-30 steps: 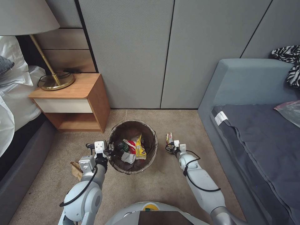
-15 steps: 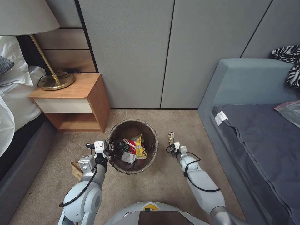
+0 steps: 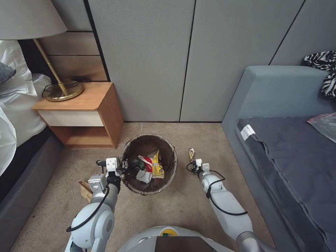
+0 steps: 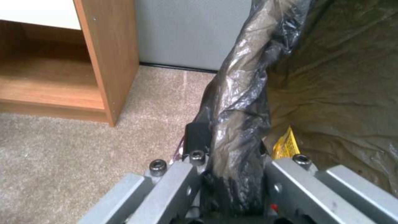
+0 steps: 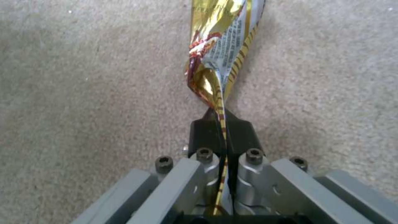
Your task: Pick up the trash bin, then pick up the garbage from the floor and place it into the trash bin.
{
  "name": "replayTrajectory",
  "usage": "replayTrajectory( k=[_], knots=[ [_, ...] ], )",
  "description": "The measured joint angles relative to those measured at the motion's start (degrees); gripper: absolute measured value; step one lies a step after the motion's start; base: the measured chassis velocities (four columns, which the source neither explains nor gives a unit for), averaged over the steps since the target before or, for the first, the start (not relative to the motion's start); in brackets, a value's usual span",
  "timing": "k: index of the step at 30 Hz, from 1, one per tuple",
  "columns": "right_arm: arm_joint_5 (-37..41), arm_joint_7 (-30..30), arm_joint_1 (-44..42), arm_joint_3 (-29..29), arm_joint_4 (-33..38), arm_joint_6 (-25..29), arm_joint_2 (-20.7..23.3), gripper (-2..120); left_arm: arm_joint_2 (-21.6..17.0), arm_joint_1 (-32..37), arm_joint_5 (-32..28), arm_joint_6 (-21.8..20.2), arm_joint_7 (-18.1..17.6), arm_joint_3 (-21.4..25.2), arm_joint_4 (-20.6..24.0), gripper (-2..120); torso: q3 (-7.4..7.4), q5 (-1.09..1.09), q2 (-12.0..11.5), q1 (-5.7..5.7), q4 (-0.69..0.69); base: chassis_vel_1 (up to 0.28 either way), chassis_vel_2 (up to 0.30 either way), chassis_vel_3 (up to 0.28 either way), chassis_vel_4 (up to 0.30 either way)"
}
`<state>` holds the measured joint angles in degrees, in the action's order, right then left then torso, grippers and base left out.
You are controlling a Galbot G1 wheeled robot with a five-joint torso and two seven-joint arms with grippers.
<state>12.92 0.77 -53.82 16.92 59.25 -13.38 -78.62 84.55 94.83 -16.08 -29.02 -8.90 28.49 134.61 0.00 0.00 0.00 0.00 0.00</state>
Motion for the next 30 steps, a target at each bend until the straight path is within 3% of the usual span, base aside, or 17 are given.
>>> replayTrajectory(
  k=[4, 10, 13, 15, 17, 19, 21, 30],
  knots=[
    [0.2, -1.1, -1.1, 0.2, 2.6, 0.6, 0.3, 0, 0.0, 0.0, 0.0, 0.0, 0.0, 0.1, 0.0, 2, 0.00, 0.00, 0.0, 0.00, 0.00, 0.000, 0.000, 0.000, 0.000],
    [0.6, -3.2, -4.4, 0.8, 12.2, 1.8, 0.7, 0, 0.1, -0.1, 0.0, 0.0, 0.0, 0.0, -0.2, 2, 0.00, 0.00, 0.0, 0.00, 0.00, 0.000, 0.000, 0.000, 0.000],
    [1.0, -3.9, -7.8, 1.5, 20.8, 5.5, 1.0, 0, 0.2, -0.1, 0.0, 0.0, 0.0, -0.1, -0.4, 2, 0.00, 0.00, 0.0, 0.00, 0.00, 0.000, 0.000, 0.000, 0.000],
    [1.4, -3.9, -8.7, 1.6, 23.0, 6.8, 1.1, 0, 0.2, -0.1, 0.0, 0.0, 0.0, -0.1, -0.5, 2, 0.00, 0.00, 0.0, 0.00, 0.00, 0.000, 0.000, 0.000, 0.000],
    [2.3, -2.9, -10.8, 1.7, 28.7, 11.9, 1.5, 0, 0.2, -0.2, 0.0, -0.1, 0.0, -0.1, -0.6, 2, 0.00, -0.01, 0.0, 0.00, 0.00, 0.000, 0.000, 0.000, 0.000],
    [2.3, -2.9, -10.8, 1.7, 28.7, 11.9, 1.5, 0, 0.2, -0.2, 0.0, -0.1, 0.0, -0.1, -0.6, 2, 0.00, -0.01, 0.0, 0.00, 0.00, 0.000, 0.000, 0.000, 0.000],
    [1.6, 0.4, -12.2, 1.5, 34.5, 19.1, 1.8, 0, 0.1, -0.2, -1.5, -0.8, -0.4, -0.6, -0.8, 2, 0.00, -0.01, 0.0, 0.00, 0.01, 0.000, 0.000, 0.000, 0.000],
    [4.6, 13.6, -14.6, -1.3, 46.4, 26.7, 2.1, 0, -0.1, 0.1, -3.5, -3.2, -1.4, -1.1, -1.0, 2, 0.00, -0.01, 0.0, 0.00, 0.01, 0.000, 0.000, 0.000, 0.000]
  ],
)
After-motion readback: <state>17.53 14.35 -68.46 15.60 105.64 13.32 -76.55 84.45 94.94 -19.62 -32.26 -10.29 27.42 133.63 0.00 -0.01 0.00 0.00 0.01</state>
